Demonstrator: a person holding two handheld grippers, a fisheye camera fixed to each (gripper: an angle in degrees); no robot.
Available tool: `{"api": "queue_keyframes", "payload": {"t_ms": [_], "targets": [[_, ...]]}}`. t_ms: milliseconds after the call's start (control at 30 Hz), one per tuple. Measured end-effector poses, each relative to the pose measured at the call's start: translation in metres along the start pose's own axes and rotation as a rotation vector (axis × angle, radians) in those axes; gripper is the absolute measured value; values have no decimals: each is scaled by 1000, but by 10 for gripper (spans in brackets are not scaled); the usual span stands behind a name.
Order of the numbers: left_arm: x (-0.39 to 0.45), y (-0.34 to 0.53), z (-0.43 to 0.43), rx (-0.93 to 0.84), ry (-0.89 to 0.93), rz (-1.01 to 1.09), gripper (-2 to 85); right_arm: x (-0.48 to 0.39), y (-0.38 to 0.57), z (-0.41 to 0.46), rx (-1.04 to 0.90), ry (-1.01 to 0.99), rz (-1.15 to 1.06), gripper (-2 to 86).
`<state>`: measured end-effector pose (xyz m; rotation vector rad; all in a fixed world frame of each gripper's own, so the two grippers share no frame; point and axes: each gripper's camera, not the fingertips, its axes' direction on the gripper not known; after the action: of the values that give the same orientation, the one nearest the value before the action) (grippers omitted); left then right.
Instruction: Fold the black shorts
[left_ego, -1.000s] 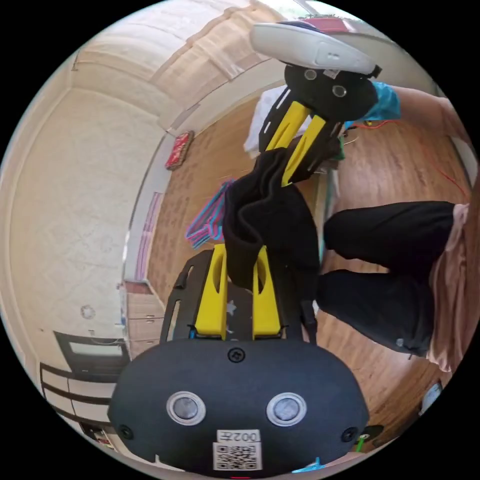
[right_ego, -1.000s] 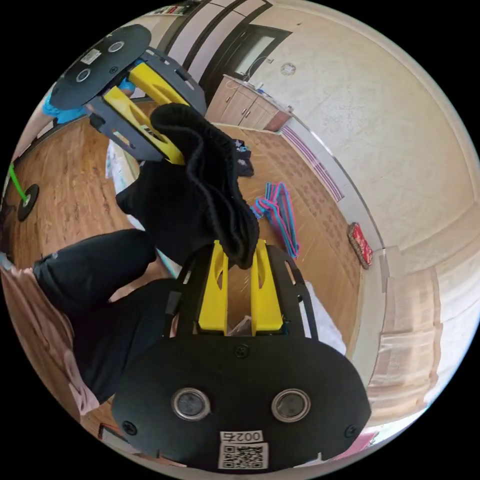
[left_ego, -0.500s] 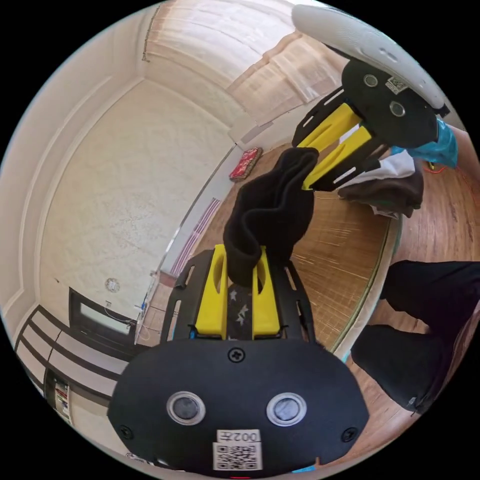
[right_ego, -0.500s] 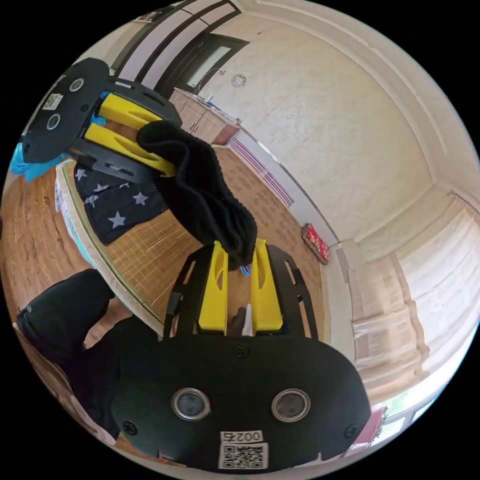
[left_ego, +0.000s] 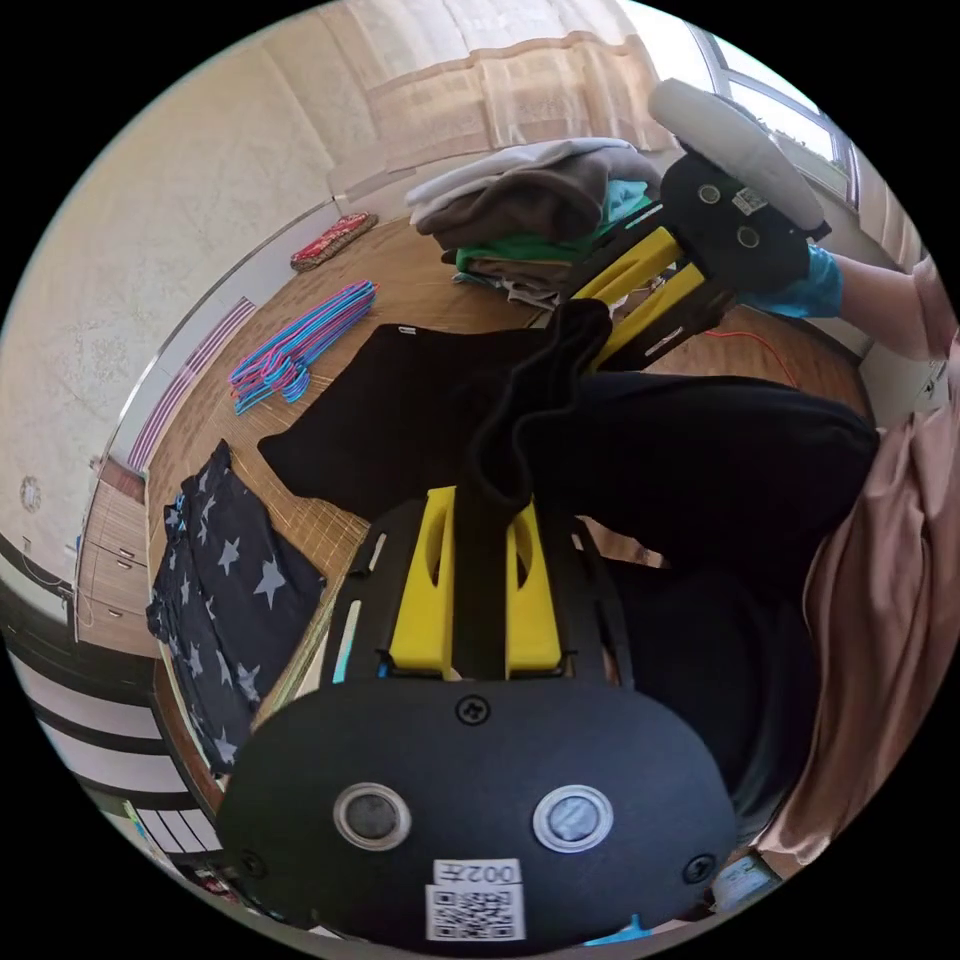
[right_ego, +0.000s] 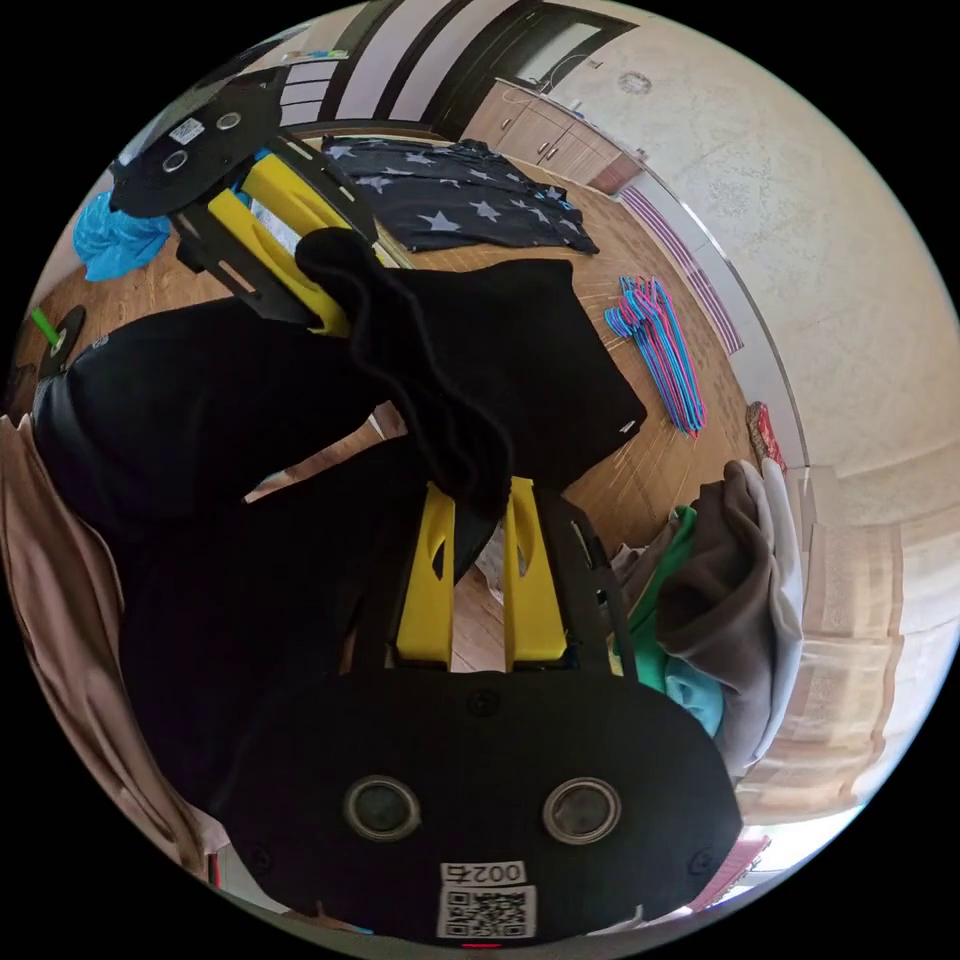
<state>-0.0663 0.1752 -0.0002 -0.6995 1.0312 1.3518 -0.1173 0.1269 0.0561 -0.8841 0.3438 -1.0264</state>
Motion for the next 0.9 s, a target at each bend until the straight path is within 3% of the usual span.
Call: {"api": "queue_keyframes", "payload": {"t_ms": [467,733,900], "targets": [[-11,54,2,-50,108,-65,58,14,51,8,18,-234,32,81],[-21,67,-16,10,135,-129,60,36,73,-14,200,-373,156,111],[-22,67,-18,-6,110,-128,61,21,67,3,152,-337,95,108]]}}
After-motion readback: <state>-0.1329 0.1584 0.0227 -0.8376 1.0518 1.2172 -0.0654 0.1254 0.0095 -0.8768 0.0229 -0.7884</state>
